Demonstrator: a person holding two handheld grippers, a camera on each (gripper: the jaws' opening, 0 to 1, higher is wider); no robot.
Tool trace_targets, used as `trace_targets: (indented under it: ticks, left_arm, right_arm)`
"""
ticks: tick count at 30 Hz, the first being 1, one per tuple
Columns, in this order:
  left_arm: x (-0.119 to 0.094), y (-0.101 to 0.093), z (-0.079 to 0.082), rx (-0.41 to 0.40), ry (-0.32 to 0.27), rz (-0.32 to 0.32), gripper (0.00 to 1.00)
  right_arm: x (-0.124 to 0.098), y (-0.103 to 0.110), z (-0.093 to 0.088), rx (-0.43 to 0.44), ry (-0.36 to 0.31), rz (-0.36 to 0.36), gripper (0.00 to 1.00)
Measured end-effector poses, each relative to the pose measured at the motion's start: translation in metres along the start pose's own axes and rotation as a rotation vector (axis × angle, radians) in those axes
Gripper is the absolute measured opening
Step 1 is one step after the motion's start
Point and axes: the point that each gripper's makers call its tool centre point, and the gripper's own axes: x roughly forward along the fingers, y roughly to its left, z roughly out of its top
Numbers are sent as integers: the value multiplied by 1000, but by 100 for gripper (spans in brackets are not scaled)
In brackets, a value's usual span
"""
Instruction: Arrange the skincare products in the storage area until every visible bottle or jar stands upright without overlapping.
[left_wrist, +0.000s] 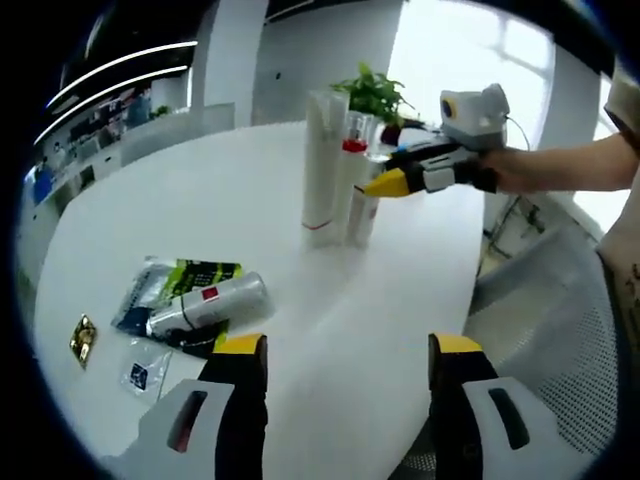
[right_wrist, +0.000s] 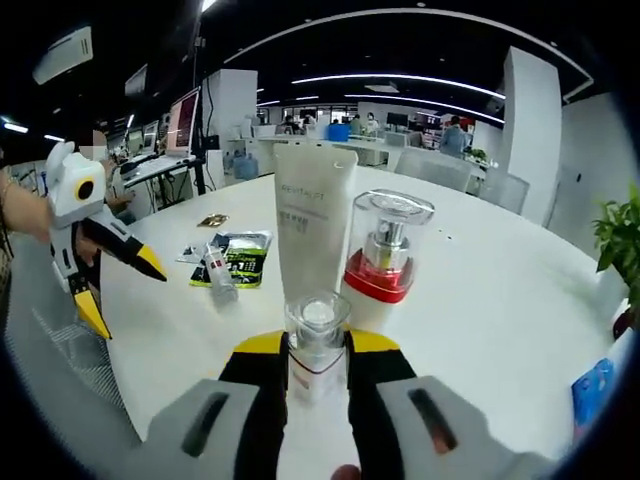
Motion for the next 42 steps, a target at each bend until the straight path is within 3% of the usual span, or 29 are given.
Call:
trace_targets:
  ticks: [9, 20, 32, 42]
  left_arm:
    - [-1, 3, 0, -3, 0, 9, 64]
    - [-7, 5, 2, -7, -4, 21, 67]
    - [-24, 6, 5, -28, -23, 43, 73]
    - [-54, 12, 3, -113, -60, 93, 82]
  right_arm:
    - [0, 0, -1, 11, -1, -1, 23]
    - [-3, 2, -9, 55, 20, -1, 32]
    - [-20, 16, -15, 104, 22, -8, 49]
    - [-43, 33, -15, 142, 8, -13, 68]
